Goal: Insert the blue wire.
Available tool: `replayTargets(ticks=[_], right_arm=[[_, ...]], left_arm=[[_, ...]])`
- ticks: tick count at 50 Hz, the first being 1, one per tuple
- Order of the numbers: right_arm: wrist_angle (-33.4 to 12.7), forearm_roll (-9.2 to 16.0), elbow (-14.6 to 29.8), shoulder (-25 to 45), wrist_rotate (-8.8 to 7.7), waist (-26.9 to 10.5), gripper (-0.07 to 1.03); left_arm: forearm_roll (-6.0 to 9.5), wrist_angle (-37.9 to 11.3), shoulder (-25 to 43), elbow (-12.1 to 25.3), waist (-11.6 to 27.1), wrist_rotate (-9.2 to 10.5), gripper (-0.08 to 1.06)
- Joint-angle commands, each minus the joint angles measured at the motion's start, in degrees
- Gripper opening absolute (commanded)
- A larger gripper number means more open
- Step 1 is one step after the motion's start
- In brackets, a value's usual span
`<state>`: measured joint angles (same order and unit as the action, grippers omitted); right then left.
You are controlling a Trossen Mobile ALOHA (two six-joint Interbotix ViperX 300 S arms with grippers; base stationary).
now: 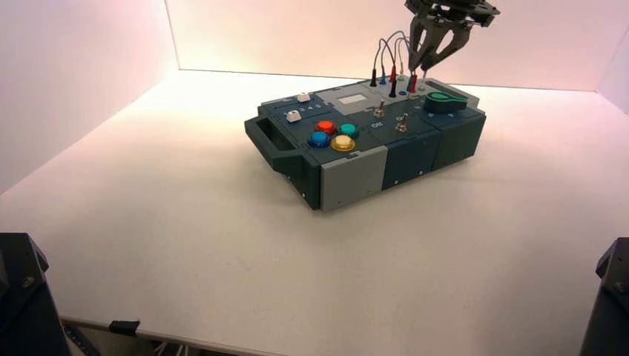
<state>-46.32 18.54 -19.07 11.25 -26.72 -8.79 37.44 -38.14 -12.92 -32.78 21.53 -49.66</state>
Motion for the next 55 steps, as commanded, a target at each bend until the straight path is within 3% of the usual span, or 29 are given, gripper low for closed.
replayTargets(ticks=[1,43,55], right_arm=[[-0.2,0.2,1.9,-0.3,-0.35,-0.4,0.40],[-0.6,0.1,5.1,4.0,-0.35,-0.4,0.40],[-1.3,-0.4,5.8,4.7,-0.35,-0.4,0.34]], left_arm=[[0.00,0.3,-1.0,0.6,0.2,-0.26,-0.03],[-0.09,0.3,-0.9,0.6,0.1,-0.35,-0.03],[-0.09,0.3,-0.9,0.6,0.2,-0.35,-0.03]])
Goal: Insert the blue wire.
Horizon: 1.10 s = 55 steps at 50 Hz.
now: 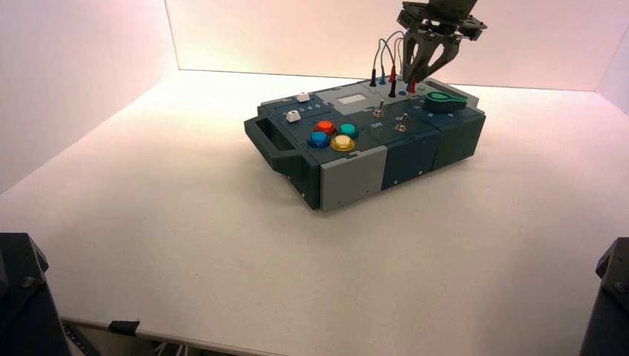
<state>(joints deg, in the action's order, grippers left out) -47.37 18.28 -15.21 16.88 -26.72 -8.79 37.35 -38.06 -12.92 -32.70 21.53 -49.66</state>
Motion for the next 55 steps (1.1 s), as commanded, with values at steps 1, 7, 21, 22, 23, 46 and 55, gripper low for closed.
replayTargets(ticks=[1,7,21,22,23,46,55], right_arm=[[-0.4,-0.3,1.9,-1.0,-0.35,-0.4,0.33],[-0.8,-0.3,2.4,-0.8,-0.35,-0.4,0.21],[-2.5,-1.0,2.7,-0.2,-0.44,-0.4,0.02],[-2.5,-1.0,2.7,-0.2,-0.44,-0.4,0.02],[-2.8,-1.2,2.7,-0.2,-0.44,-0.4,-0.02],[-1.0,-1.1,1.5,-4.0,-0.44,-0.4,-0.02],[3.8,-1.0,-1.2,-6.2,-0.44,-0.4,-0.02]], left_arm=[[0.00,0.2,-0.9,0.5,0.2,-0.35,-0.03],[0.00,0.3,-0.9,0.5,0.2,-0.35,-0.03],[0.00,0.3,-0.9,0.6,0.1,-0.35,-0.03],[0.00,0.3,-0.9,0.6,0.1,-0.35,-0.03],[0.00,0.3,-0.9,0.5,0.1,-0.35,-0.03],[0.00,0.1,-1.0,0.5,0.1,-0.35,-0.03],[0.00,0.0,-1.0,0.5,0.1,-0.35,-0.03]])
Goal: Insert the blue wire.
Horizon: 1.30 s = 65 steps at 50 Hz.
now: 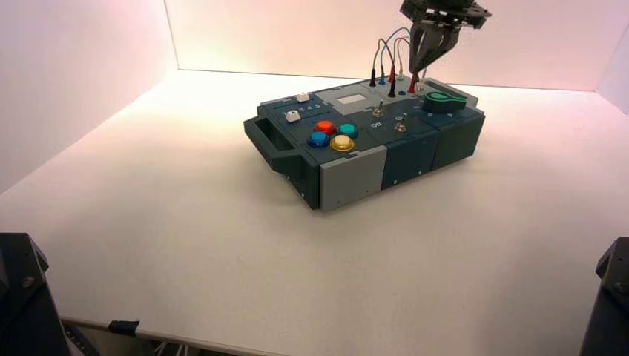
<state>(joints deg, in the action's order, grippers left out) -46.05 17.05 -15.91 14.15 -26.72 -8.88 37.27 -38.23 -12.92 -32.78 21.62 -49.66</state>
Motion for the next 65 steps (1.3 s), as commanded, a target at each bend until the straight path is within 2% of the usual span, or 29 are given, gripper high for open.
replayTargets(ticks=[1,11,27,39,42,49,57,65], right_arm=[[3.3,0.3,-1.0,-4.0,-0.53,-0.4,-0.02],[10.2,0.4,-5.4,-6.2,-0.35,-2.5,-0.02],[17.1,0.4,-9.4,-8.2,0.00,-5.9,-0.02],[19.2,0.3,-10.6,-10.2,0.00,-5.9,-0.02],[19.3,-0.1,-11.3,-11.1,-0.09,-5.8,-0.02],[20.7,-0.2,-12.5,-12.3,-0.18,-5.9,-0.02],[23.5,-0.1,-14.4,-13.1,-0.09,-5.9,-0.02],[26.2,-0.2,-15.9,-13.1,-0.09,-5.9,-0.02]], left_arm=[[0.09,0.2,-1.0,0.6,0.0,-0.35,-0.03],[0.09,0.2,-1.0,0.7,0.0,-0.35,-0.03],[0.09,0.2,-1.1,0.6,0.0,-0.35,-0.03],[0.09,-0.2,-1.2,0.6,0.0,-0.35,-0.03],[0.09,-2.5,-1.0,1.1,0.0,-0.35,-0.03],[0.53,-2.7,-1.0,1.3,0.0,-0.35,-0.03],[1.14,0.1,-1.4,0.7,0.5,-0.35,-0.03],[1.14,4.2,-2.0,-1.1,3.3,0.09,-0.03]])
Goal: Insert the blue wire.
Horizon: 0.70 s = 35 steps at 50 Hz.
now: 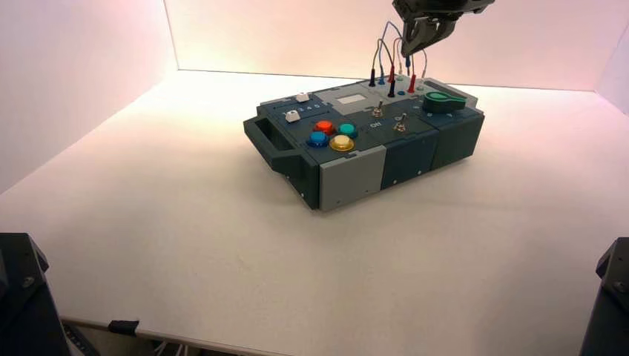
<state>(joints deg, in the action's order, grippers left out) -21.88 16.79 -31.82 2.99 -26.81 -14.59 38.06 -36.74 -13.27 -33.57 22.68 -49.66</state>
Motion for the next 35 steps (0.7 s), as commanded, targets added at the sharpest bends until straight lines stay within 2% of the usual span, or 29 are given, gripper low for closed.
replayTargets(ticks=[1,6,11,23,35], right_arm=[[2.5,0.2,-0.2,-1.8,0.00,-0.1,-0.02],[3.7,0.1,-0.6,-1.4,0.00,-0.2,-0.02],[4.7,0.1,-0.8,-1.1,0.00,-0.2,-0.02],[8.0,0.4,-1.0,0.6,0.00,-0.1,-0.02],[9.4,1.1,-1.1,2.0,0.09,-0.2,-0.02]], left_arm=[[0.35,3.2,-1.7,-0.5,2.5,0.26,-0.03],[0.35,3.8,-1.2,-0.7,3.0,2.11,-0.03],[0.35,4.2,-1.0,-0.7,3.0,2.64,-0.03],[0.35,4.3,0.6,-0.4,3.0,2.64,-0.03],[0.35,4.3,0.9,-0.4,3.0,2.55,-0.03]])
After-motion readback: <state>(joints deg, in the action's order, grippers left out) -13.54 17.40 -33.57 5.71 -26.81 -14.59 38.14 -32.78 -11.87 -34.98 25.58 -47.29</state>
